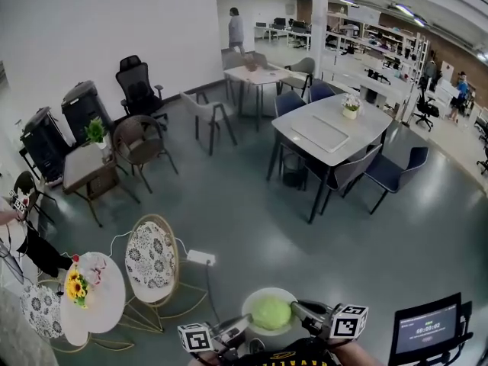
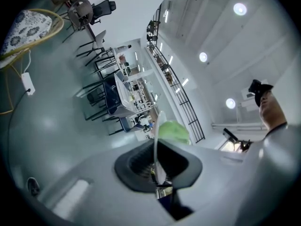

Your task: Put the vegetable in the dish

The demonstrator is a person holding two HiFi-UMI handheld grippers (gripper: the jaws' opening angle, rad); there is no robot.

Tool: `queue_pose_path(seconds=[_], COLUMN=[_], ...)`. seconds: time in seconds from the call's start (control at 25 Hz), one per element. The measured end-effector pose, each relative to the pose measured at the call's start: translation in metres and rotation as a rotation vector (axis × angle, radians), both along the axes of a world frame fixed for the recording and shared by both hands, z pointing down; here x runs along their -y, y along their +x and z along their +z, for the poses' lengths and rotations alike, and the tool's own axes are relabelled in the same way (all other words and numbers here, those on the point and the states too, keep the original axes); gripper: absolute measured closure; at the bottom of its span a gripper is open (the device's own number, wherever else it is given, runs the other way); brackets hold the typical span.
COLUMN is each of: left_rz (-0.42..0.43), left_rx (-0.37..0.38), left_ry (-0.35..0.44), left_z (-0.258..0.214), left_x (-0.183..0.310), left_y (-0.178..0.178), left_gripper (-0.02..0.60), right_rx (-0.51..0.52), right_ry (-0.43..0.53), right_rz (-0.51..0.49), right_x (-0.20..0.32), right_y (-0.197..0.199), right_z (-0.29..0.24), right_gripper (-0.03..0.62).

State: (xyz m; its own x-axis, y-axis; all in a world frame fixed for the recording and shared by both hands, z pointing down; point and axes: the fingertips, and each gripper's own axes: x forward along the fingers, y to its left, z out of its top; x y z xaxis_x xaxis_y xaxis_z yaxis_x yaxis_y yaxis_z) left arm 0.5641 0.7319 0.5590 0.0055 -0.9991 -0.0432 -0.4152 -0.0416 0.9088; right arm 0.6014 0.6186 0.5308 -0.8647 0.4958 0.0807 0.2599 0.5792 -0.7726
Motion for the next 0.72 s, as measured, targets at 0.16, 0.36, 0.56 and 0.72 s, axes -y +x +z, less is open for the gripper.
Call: queue_pose_path(seconds=[0.16,0.36,0.56,0.72], left_rz=[-0.027,-0.085,-0.184,-0.229], left_rx=[-0.028,-0.035,-0.036,0.005], left_ry=[0.016,-0.044,-0.054,-0.036], left_z=[0.007,0.024,0.022,-0.005], left_x=[0.000,0.007,0.034,0.076], left_y=[-0.042,-0.103,-0.188,-0.266], left_gripper=[0.568,0.568,0.568,0.568], right_rx=[-0.014,-0.024,0.008,0.053], right_ry=[-0.002,-0.024,-0.040,-0.051], right_rz=[-0.017,-0.073,-0.144,-0.196], right_x=[0.000,0.012,0.043,0.083], right_y=[-0.046,-0.115,-0.211,-0.292], right_z=[0.007,0.017,0.019,-0.001], right_gripper=[0.574,0.574,0.574,0.574])
